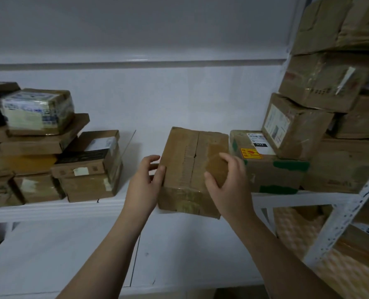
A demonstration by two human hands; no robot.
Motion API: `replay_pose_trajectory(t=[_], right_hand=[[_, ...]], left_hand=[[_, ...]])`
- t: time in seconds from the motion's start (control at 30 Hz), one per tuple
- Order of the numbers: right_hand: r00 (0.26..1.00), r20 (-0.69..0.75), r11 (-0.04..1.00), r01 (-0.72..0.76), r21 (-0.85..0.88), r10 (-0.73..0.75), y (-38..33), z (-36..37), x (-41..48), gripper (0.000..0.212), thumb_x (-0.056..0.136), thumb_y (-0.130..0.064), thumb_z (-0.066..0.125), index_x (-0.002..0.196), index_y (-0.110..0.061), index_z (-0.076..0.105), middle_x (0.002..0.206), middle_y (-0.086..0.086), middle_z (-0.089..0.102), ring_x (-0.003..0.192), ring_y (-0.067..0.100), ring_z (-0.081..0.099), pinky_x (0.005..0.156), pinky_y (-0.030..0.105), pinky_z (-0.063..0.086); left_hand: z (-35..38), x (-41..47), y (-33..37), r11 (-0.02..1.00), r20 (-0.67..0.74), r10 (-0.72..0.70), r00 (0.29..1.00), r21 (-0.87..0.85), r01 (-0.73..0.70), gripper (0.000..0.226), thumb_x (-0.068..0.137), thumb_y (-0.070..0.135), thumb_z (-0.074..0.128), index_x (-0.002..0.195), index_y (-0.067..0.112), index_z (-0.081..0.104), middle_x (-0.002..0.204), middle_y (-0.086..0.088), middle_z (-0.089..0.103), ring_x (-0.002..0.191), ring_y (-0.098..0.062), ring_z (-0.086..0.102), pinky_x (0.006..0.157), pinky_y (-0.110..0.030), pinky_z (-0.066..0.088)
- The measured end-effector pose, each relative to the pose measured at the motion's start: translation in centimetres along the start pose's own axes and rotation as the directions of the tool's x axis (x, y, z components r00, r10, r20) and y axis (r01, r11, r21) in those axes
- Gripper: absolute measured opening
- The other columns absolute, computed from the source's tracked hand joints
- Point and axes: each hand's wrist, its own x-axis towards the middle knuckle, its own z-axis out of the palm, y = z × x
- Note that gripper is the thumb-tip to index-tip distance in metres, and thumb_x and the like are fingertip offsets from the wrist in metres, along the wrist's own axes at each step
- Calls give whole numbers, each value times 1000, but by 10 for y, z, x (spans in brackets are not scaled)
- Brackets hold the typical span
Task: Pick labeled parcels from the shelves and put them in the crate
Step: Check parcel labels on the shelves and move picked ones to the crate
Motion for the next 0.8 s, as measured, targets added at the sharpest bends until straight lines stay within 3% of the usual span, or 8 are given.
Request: replay_pose_trajectory(t=[0.1,0.17,0.27,0.4,0.47,0.57,0.7,0.8], right_hand=[[986,46,873,-166,459,163,-3,-4,-6,48,89,-14,63,129,-23,38,124,-5,49,106,-5,55,83,14,50],[968,94,749,-240,617,233,-7,-6,-7,32,96,-14,54,123,-22,40,112,-12,53,96,-14,57,76,9,50],[949,235,632,-315,708,210,-6,-3,-11,28,93,-44,49,118,-31,48,127,-4,55,113,-5,55,81,9,47],[934,343,656,-320,684,98,-11,-2,-11,58,77,-74,43,120,-37,49,142,-8,46,131,2,42,109,24,33],[908,403,572,-393,720,116,-12,-5,-6,53,83,-71,41,122,-36,49,134,-12,52,123,-2,49,102,21,37],[913,341,655,-401,640,225,-12,-6,-4,37,95,-35,50,131,-28,45,123,-9,56,107,0,57,72,9,47],[836,447,594,-544,593,319,-10,7,-16,87,80,-35,74,148,-32,19,139,-11,39,125,9,43,101,31,43],[873,450,511,-479,714,190,-16,15,-17,61,91,-18,62,141,-36,34,128,-12,61,119,10,57,101,45,46]], left_hand=[[1,-1,0,941,-110,259,960,251,-226,16,94,10,53,104,11,66,101,1,51,89,-16,51,76,-22,44],[0,-7,4,850,-60,372,926,424,-313,24,94,27,54,102,10,68,100,-5,55,94,-24,47,85,-37,46],[5,-23,20,713,204,238,950,627,-313,86,78,81,17,133,24,49,136,-7,49,127,-28,39,109,-46,25],[8,-26,23,650,212,210,954,699,-298,97,62,91,14,141,36,31,150,-6,34,140,-28,25,112,-57,6],[3,-16,22,690,155,245,957,666,-284,88,66,84,22,136,33,40,143,-1,45,134,-25,37,112,-53,19],[-11,-6,18,806,117,247,962,526,-271,75,71,76,34,128,29,49,124,0,60,113,-25,54,99,-47,40],[-28,-5,12,985,2,150,989,87,-149,45,85,54,56,123,30,54,106,11,65,96,-9,62,76,-27,52],[-32,-16,3,967,6,110,994,-231,-106,30,82,42,61,112,38,56,103,18,67,99,-2,62,77,-16,49]])
